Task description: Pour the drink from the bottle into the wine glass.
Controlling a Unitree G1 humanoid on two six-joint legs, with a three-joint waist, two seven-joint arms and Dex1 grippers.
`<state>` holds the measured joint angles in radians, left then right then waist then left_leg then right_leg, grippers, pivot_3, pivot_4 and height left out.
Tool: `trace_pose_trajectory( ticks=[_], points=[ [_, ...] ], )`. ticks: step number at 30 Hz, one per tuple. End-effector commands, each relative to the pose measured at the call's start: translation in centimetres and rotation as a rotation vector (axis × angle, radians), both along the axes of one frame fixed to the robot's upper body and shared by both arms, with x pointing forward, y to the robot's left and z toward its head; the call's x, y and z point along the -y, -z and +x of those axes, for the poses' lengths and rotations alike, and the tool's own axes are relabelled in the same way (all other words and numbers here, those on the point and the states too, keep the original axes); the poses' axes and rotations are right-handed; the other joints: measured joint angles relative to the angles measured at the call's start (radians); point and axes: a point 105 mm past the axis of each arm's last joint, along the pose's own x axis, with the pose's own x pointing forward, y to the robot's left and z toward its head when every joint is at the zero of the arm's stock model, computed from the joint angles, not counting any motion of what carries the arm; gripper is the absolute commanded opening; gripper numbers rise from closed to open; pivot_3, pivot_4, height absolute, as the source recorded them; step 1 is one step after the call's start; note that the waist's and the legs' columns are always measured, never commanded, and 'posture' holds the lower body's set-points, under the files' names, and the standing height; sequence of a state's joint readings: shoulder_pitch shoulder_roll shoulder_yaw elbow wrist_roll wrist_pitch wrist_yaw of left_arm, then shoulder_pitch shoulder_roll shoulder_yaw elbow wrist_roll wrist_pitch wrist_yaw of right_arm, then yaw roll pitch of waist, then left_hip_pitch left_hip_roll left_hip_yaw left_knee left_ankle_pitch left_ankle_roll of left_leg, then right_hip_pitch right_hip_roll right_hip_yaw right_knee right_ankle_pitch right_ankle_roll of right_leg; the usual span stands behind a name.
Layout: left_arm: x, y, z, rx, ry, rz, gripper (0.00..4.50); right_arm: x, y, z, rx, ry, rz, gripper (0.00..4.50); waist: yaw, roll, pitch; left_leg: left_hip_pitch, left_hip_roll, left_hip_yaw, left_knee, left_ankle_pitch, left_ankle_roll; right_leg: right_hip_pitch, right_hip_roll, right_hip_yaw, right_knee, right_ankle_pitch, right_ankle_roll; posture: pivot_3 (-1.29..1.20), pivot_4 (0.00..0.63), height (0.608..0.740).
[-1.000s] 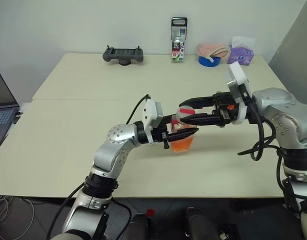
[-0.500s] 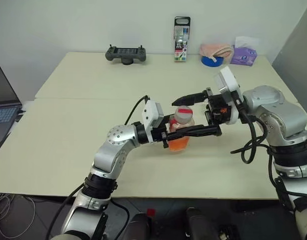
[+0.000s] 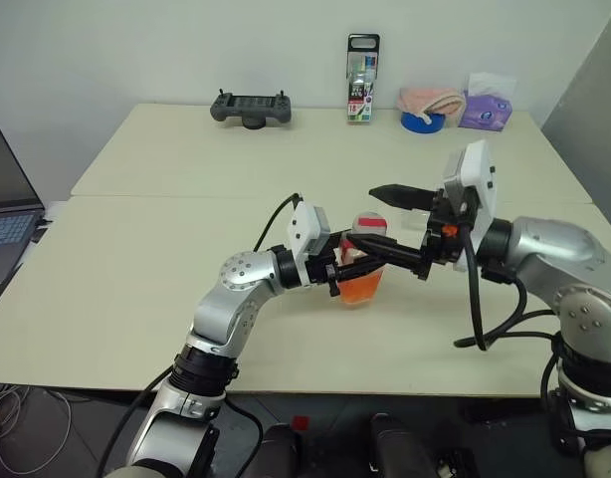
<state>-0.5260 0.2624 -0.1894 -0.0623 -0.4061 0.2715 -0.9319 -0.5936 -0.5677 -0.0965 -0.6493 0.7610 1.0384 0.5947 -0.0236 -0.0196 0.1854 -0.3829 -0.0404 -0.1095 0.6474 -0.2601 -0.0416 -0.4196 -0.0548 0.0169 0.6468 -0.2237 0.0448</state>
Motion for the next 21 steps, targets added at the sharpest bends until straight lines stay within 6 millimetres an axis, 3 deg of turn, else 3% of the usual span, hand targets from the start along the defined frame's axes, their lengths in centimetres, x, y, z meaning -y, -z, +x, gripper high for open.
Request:
trace_pose_trajectory(
  ticks=[1,4,15,18,21],
  points=[
    [0.1,-2.0,0.0,0.056,0.021,-0.055,1.83,0.2,-0.4,0.1,0.032,0.12,0.024,4.3,0.0,0.0,0.0,0.0,0.0,0.0,0.0,0.0,0.0,0.0,0.0,0.0,0.0,0.0,0.0,0.0,0.15,0.74],
    [0.0,-2.2,0.4,0.047,0.014,-0.066,1.83,0.3,-0.4,0.7,0.029,0.229,0.084,4.3,-0.003,0.0,0.0,0.0,0.0,0.001,0.0,0.0,0.0,0.0,0.001,0.0,0.001,0.0,0.0,0.0,0.15,0.74],
    [-0.7,-2.7,1.2,0.037,0.003,-0.068,1.82,-0.5,-0.7,0.8,0.001,0.354,0.163,4.3,-0.006,0.0,0.0,0.0,0.0,0.0,0.0,0.001,0.001,0.0,0.001,0.0,0.0,0.0,0.0,0.0,0.15,0.74],
    [-0.6,-2.4,1.1,0.036,0.004,-0.062,1.82,-0.4,-0.6,0.8,-0.008,0.361,0.177,3.68,-0.006,0.0,0.0,0.0,0.0,0.0,0.0,0.001,0.001,0.0,0.001,0.0,0.001,0.0,0.0,0.0,0.15,0.74],
    [-0.5,-2.5,1.1,0.037,0.003,-0.063,1.82,-0.4,-0.7,0.9,-0.007,0.362,0.177,2.63,-0.006,0.0,0.0,0.0,0.0,-0.001,0.0,0.001,0.001,0.0,0.001,-0.001,0.001,0.0,0.0,0.0,0.15,0.74]
  ],
)
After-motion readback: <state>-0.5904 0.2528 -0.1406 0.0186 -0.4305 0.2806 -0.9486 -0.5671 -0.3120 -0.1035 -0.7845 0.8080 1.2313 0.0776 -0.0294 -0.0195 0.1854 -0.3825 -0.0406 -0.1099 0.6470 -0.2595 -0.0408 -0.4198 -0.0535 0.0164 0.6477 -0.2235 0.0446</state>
